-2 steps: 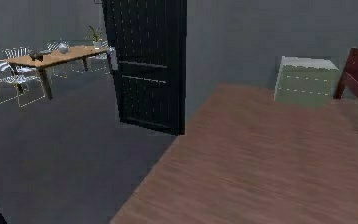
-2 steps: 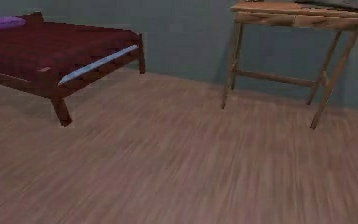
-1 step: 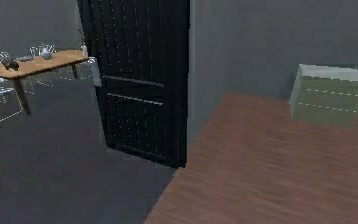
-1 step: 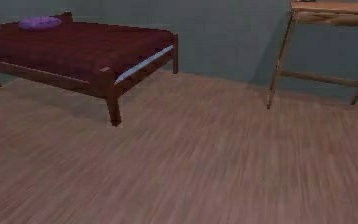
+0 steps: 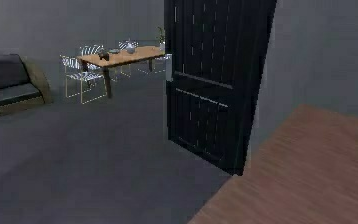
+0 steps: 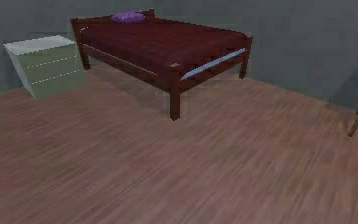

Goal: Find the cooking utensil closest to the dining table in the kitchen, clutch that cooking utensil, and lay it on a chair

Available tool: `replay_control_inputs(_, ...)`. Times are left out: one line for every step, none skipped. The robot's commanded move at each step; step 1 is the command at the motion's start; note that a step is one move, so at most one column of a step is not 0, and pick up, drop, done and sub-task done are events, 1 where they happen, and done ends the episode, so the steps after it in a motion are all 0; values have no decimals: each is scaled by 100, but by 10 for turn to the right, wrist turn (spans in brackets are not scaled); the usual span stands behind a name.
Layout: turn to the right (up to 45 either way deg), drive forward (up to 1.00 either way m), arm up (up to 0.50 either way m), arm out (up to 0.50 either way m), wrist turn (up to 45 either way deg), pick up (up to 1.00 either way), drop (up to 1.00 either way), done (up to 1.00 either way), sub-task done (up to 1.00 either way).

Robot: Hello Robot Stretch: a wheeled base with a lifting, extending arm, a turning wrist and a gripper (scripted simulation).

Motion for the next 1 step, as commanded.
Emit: replay_control_inputs(-30, 0, 0, 0, 0, 0, 0, 0, 0)
